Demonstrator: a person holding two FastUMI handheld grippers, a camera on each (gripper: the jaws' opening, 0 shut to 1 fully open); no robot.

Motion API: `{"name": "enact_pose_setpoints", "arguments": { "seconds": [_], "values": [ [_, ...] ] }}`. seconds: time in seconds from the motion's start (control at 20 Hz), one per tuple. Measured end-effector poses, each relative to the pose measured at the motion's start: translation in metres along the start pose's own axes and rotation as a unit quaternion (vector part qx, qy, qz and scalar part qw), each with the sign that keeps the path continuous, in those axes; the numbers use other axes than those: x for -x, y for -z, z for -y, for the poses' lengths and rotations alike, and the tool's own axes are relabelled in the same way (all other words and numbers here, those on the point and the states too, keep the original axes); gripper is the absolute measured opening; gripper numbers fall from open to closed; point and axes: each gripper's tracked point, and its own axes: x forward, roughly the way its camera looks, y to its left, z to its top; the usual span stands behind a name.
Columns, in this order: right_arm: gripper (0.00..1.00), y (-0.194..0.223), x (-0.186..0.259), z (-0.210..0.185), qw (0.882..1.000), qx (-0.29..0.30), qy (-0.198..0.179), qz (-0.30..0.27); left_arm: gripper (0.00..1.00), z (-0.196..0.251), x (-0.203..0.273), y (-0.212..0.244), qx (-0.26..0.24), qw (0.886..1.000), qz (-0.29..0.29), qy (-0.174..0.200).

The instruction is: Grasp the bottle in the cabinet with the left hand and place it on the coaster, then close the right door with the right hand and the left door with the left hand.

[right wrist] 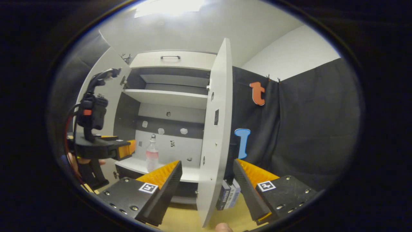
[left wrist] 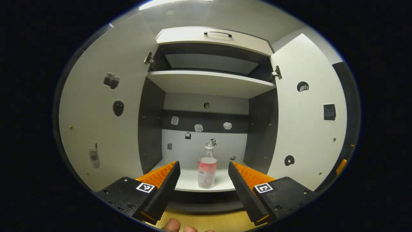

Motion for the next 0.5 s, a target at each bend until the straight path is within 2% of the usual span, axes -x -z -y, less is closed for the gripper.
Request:
{"name": "enact_pose_setpoints", "arguments": {
  "seconds": [0.3, 0.4, 0.5],
  "values": [
    [0.96, 0.007, 0.005, 0.051, 0.997, 0.019, 0.071, -0.006, 0.96, 0.003, -0.078, 0.009, -0.002, 1.000, -0.011, -0.010],
    [0.93, 0.010, 0.004, 0.067, 0.995, 0.024, 0.093, -0.009, 0.96, 0.001, -0.103, 0.018, -0.011, 1.000, -0.021, -0.018],
    [0.96, 0.012, 0.001, 0.079, 0.993, 0.025, 0.112, -0.011, 0.96, -0.001, -0.125, 0.030, -0.018, 0.999, -0.035, -0.024]
  ]
}}
